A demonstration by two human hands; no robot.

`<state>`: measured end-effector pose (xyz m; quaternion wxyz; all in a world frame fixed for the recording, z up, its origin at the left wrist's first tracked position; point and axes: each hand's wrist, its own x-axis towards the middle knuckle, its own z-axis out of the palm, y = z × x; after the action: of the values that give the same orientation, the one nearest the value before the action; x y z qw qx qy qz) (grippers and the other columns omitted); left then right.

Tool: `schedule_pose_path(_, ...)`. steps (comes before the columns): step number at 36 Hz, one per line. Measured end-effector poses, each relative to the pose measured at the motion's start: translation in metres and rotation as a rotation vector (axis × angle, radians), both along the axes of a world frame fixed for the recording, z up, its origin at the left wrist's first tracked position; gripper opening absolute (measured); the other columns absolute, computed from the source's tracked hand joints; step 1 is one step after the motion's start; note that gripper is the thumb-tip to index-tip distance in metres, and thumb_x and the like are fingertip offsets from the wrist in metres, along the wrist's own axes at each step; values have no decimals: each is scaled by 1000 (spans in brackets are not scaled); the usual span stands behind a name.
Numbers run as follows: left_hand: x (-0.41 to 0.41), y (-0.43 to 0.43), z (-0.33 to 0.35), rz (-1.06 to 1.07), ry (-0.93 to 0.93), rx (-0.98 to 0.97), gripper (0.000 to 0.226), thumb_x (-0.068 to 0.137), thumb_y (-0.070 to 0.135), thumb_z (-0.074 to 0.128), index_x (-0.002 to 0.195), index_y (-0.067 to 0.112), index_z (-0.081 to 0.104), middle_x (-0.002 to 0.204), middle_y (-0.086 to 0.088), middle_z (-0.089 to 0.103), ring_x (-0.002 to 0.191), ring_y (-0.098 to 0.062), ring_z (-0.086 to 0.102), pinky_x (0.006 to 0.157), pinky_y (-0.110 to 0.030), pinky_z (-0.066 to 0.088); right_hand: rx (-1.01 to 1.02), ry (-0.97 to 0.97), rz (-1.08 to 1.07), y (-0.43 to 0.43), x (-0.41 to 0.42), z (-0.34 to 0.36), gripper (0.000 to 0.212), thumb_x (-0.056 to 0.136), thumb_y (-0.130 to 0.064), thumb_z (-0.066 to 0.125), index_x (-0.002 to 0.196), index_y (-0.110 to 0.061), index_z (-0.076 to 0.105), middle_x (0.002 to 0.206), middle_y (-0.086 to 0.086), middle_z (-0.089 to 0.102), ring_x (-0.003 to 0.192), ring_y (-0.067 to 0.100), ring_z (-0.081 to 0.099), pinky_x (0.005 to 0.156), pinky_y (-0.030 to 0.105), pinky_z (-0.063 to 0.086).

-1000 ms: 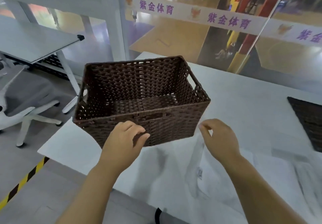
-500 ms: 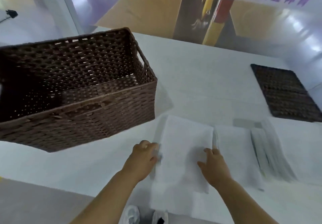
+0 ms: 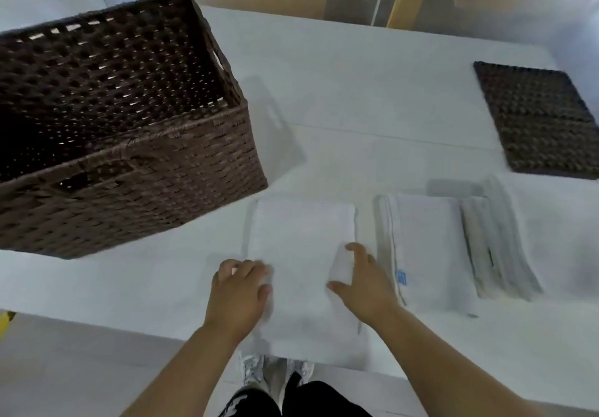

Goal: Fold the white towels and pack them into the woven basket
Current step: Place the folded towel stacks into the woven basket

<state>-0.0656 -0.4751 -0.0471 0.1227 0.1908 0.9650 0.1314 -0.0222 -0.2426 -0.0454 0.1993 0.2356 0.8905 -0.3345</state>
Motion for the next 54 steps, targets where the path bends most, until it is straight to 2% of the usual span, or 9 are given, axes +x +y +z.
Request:
schedule_pose_path(2,8,-3,0,-17,83,24,33,72,28,63,101,14,70,97,2,69,98,-26,49,75,-39,53,-51,-1,-73,-3,4,-2,82,81,-38,71,139,-38,13,135,4,41,119,27,47,92,35,41)
schedule_pose_path(6,13,-2,-6,-28,-35,63,37,89,14,61,124,3,58,122,-9,59,112,-33,50,92,-37,47,-235,-43,-201,0,1,0,90,79,-32,75,142,-20,13,133,7,45,106,20,47,86,27,38)
schedule_pose_path(12,-1,1,-5,-34,-151,-35,46,99,29,38,144,19,33,146,7,34,132,-16,30,104,-22,30,-409,-59,-302,5,-5,-1,50,72,-27,80,111,-22,48,105,-4,61,90,16,60,76,28,50)
schedule_pose_path(16,-8,6,0,-20,-245,-40,48,98,32,42,144,24,34,149,8,32,133,-13,33,104,-23,31,-433,35,-386,2,-9,6,33,76,-24,74,97,-29,49,90,-8,63,75,9,62,54,20,45)
schedule_pose_path(23,-20,19,31,-40,-374,51,46,93,47,50,135,30,46,142,10,41,125,-7,44,99,-18,32,-309,110,-257,7,-34,56,27,82,-31,68,98,-25,47,88,-10,59,73,6,59,48,15,40)
schedule_pose_path(31,-57,22,121,-79,-101,-26,41,93,52,45,129,33,50,128,12,54,113,-9,52,90,-24,42,152,228,48,18,-75,156,26,81,-40,60,97,-23,47,81,-9,55,68,11,53,53,27,36)
schedule_pose_path(37,-74,8,193,-91,161,5,32,91,55,44,111,35,57,110,16,57,102,-10,57,80,-27,48,414,421,59,21,-109,235,19,84,-37,54,95,-23,47,74,-8,48,62,13,46,50,27,30)
schedule_pose_path(45,-109,-60,261,33,400,2,35,91,59,38,115,40,54,107,20,58,97,-4,57,77,-24,46,496,788,77,-14,-162,343,40,82,-39,57,119,-26,50,103,4,62,91,31,57,67,34,38)
schedule_pose_path(54,-149,-177,264,398,357,-62,38,90,57,43,120,36,54,114,16,56,104,-7,55,77,-24,46,240,960,216,-121,-223,398,41,80,-39,58,119,-26,56,99,0,63,89,25,59,72,37,49)
